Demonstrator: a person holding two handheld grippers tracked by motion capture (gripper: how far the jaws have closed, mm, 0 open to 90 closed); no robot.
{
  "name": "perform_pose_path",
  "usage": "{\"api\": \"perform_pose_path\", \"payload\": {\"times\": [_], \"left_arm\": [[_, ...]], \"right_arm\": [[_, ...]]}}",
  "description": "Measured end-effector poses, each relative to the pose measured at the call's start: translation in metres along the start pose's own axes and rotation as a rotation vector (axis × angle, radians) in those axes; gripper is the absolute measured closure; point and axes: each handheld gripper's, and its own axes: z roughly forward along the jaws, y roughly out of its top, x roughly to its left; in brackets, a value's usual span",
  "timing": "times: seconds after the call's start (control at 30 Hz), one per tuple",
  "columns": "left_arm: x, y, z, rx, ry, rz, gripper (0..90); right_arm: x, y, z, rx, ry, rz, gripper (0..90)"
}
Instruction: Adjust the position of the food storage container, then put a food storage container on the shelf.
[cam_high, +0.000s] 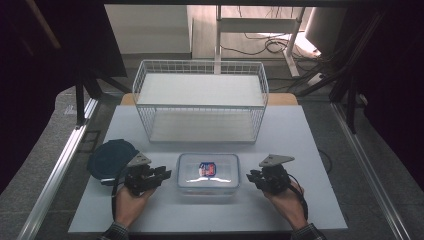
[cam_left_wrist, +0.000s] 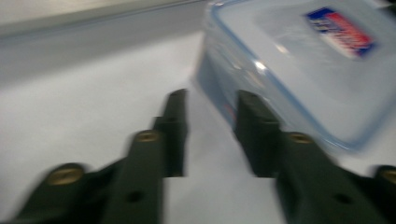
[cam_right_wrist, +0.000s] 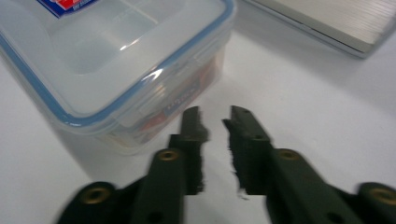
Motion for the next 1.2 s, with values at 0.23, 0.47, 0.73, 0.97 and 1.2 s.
{"api": "perform_pose_path", "payload": {"times": [0.23, 0.47, 0.73, 0.97, 1.2], "left_arm": [[-0.003, -0.01, -0.009, -0.042, -0.031, 0.036, 21.7], [-0.014, -0.025, -0.008, 0.023, 0.004, 0.053, 3.4], [-0.017, -0.027, -0.005, 0.036, 0.035, 0.105, 0.0], [-0.014, -0.022, -0.009, 0.008, 0.008, 0.066, 0.3], [-0.011, -0.017, -0.006, 0.013, -0.046, 0.052, 0.0]], "right_arm": [[0.004, -0.01, -0.009, -0.031, 0.01, -0.045, 30.0], [0.004, -0.024, -0.006, -0.023, 0.025, -0.069, 3.0], [-0.002, -0.024, -0.009, -0.079, 0.048, -0.024, 1.3], [-0.002, -0.019, -0.009, -0.106, 0.055, -0.02, 1.0], [0.004, -0.01, -0.008, -0.095, 0.062, -0.033, 1.4]]}}
